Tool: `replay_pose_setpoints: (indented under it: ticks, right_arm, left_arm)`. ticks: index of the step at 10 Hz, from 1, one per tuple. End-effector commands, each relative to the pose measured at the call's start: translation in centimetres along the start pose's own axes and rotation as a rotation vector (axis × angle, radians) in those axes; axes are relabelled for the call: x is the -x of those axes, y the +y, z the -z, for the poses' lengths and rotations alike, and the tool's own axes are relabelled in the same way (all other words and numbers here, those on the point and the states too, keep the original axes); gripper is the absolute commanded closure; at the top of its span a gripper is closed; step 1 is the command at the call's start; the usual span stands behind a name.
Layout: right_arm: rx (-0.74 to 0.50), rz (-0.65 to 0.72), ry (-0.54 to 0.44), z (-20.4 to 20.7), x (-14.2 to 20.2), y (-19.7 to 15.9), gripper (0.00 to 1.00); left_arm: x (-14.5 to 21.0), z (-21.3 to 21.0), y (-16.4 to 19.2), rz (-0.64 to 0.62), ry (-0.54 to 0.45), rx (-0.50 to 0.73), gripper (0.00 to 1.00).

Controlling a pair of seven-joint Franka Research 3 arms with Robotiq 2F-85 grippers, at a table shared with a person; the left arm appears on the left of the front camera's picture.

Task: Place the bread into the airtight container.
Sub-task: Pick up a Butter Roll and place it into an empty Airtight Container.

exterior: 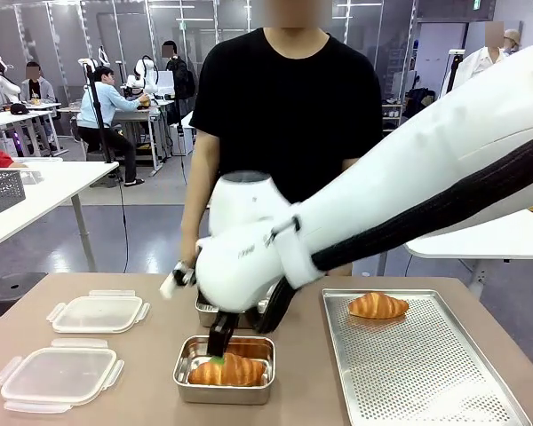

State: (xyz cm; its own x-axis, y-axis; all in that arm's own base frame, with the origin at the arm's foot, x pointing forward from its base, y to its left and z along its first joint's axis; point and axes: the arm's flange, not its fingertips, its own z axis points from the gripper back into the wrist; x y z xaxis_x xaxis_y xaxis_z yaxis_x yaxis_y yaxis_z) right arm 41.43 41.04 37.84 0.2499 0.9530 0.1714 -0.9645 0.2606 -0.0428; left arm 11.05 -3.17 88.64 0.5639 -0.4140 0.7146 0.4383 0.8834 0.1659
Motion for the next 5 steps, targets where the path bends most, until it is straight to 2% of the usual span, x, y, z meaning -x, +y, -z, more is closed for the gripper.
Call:
replay_pose_setpoints:
  ticks: [1, 3, 5]
  right_arm:
    - [0.026, 0.108, -0.013, -7.4, 6.9, -2.0, 0.0]
    - [0.085, 0.056, 0.039, -11.4, 12.4, -2.8, 0.0]
    - [0.163, 0.081, 0.043, -17.6, 17.3, -1.2, 0.0]
  left_arm:
    - [0.3, -1.0, -0.5, 0.006, -0.013, -0.002, 0.0]
    - [0.3, -1.0, -0.5, 0.006, -0.013, -0.002, 0.0]
    - [0.3, -1.0, -0.5, 0.006, -0.013, -0.002, 0.0]
